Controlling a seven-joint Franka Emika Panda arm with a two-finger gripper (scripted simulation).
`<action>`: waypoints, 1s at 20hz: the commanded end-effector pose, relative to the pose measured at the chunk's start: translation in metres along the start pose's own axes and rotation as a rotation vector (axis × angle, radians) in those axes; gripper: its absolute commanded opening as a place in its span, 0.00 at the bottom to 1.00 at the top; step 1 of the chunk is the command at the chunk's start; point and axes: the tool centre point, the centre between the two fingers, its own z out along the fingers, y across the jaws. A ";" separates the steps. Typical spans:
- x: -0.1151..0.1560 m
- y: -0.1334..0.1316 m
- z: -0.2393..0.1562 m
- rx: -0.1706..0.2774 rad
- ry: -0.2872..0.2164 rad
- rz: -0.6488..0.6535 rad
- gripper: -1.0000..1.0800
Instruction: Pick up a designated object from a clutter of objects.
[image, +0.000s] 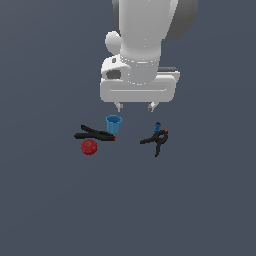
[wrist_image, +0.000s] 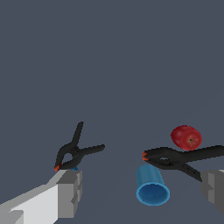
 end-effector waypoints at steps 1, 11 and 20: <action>0.000 0.000 0.000 0.000 0.000 0.000 0.96; 0.010 0.003 -0.005 -0.030 0.028 -0.043 0.96; 0.010 -0.001 0.001 -0.028 0.027 -0.022 0.96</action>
